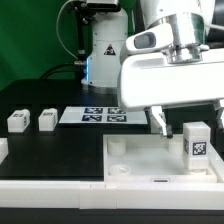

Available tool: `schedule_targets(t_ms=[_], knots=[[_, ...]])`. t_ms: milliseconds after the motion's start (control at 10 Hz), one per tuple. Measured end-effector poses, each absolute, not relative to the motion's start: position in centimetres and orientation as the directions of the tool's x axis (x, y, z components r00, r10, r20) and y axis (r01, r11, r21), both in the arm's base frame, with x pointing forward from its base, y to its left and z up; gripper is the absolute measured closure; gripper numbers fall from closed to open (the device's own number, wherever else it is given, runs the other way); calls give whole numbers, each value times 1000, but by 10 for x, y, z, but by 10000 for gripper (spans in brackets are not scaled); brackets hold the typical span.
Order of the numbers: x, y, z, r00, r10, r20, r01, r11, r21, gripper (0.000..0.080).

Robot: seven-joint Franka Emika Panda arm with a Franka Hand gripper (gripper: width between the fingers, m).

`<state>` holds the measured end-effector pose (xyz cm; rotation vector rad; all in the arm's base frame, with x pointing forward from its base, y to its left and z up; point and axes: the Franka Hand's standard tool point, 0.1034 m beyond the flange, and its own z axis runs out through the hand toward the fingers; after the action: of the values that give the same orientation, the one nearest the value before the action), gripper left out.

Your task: Assemble one leg

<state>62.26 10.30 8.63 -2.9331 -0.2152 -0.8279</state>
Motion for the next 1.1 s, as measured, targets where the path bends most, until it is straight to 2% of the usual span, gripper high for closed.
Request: schedule_targets(t_ms=[300,500,800,1100], knots=[[617,109,80,894,126,429,172,-983,-69,150],[614,106,79,969,139,204,164,-980,-115,150],[615,101,83,980,179,-93,162,-973,-165,150],[623,105,82,983,150,-105,131,-977,-167,150]])
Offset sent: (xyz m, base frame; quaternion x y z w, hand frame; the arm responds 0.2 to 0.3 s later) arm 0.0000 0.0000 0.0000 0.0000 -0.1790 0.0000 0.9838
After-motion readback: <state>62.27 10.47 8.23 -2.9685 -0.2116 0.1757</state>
